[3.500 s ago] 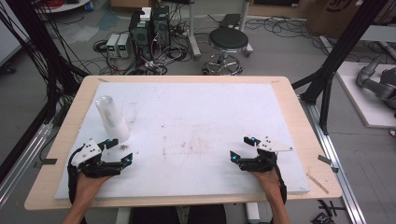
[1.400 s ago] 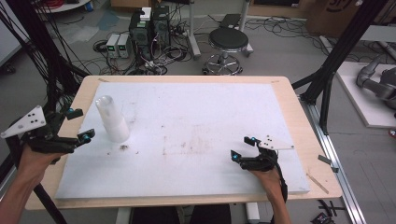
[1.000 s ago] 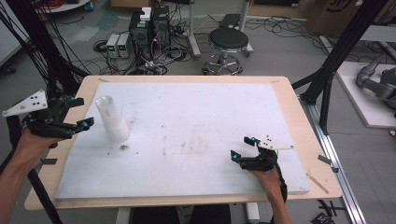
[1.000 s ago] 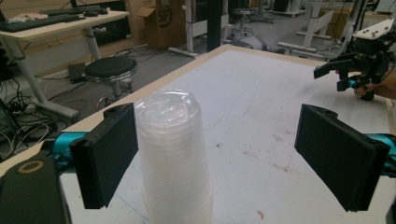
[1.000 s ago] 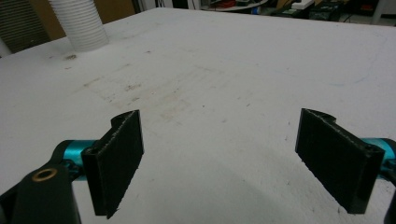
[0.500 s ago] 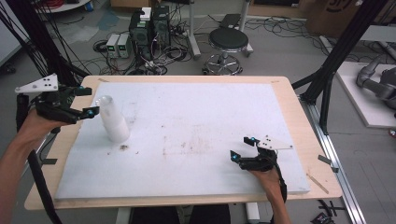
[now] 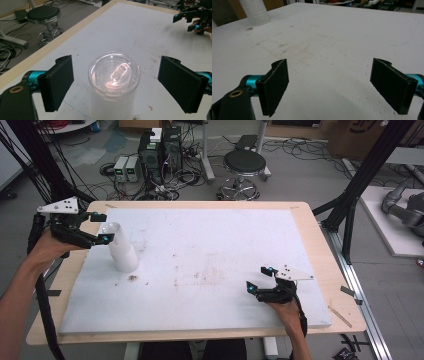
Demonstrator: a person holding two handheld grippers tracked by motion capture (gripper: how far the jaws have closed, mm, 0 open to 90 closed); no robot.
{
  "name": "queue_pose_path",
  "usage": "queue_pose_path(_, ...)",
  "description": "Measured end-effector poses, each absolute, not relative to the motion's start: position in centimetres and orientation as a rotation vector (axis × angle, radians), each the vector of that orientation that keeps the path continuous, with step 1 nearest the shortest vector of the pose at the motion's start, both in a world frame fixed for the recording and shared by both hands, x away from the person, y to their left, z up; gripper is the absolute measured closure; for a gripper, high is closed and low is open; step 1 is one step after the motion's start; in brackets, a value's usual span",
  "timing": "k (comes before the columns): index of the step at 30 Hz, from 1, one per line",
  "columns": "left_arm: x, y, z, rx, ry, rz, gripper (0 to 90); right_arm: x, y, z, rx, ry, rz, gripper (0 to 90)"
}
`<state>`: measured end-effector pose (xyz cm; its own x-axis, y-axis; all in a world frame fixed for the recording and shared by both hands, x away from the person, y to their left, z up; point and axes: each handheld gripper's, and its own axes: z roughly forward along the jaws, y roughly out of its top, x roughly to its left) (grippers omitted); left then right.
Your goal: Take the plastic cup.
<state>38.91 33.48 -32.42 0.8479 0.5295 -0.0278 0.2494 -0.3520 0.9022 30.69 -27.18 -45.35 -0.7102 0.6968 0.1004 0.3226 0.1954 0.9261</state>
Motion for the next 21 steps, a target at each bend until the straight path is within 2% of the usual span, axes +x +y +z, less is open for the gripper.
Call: queue_pose_path(21,40.3,31.9,-34.7,2.095,0.628,0.275,13.8,30.7,-27.2,-45.3,0.963,2.136,1.525,14.9)
